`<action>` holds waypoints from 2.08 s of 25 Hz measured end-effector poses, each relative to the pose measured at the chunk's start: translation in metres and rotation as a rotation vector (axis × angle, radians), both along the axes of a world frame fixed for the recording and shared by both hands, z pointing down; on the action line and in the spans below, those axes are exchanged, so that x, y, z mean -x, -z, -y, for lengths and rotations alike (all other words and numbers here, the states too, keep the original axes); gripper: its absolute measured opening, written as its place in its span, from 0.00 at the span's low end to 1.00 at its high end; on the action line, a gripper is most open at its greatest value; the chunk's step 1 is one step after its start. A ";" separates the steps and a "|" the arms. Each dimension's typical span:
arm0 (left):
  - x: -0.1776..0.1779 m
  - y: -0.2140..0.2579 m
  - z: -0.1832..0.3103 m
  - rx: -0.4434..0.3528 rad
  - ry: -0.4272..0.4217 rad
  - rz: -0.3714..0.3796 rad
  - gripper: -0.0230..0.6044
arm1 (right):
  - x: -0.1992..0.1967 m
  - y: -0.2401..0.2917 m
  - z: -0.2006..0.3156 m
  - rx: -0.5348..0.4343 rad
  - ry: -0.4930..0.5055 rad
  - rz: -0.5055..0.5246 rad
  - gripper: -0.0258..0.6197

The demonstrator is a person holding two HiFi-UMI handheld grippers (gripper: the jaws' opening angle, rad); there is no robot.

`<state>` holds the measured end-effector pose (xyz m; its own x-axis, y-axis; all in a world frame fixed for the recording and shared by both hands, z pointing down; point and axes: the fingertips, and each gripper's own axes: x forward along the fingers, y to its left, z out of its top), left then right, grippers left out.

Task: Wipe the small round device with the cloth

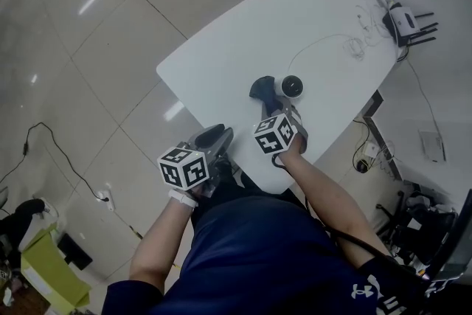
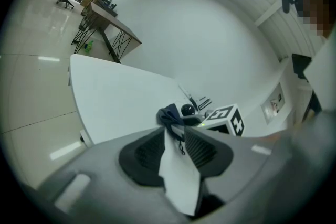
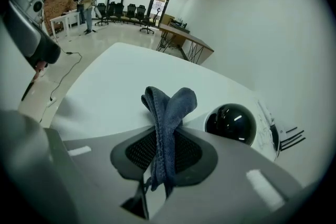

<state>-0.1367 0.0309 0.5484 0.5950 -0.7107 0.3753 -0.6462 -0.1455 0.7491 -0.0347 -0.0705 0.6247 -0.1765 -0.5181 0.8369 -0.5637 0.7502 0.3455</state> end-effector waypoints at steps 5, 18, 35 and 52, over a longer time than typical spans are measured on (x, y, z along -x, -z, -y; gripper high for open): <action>-0.004 0.009 0.012 -0.041 -0.032 -0.002 0.22 | 0.009 0.032 -0.015 0.172 -0.111 0.430 0.16; -0.076 0.124 0.051 -0.194 -0.395 -0.556 0.62 | 0.000 0.203 -0.043 0.745 0.013 1.519 0.16; -0.091 0.105 0.054 -0.170 -0.359 -0.468 0.16 | -0.023 0.158 -0.042 0.703 -0.158 1.472 0.37; -0.168 0.036 0.115 -0.371 -1.142 0.712 0.15 | -0.154 0.090 0.037 0.058 -0.622 1.012 0.32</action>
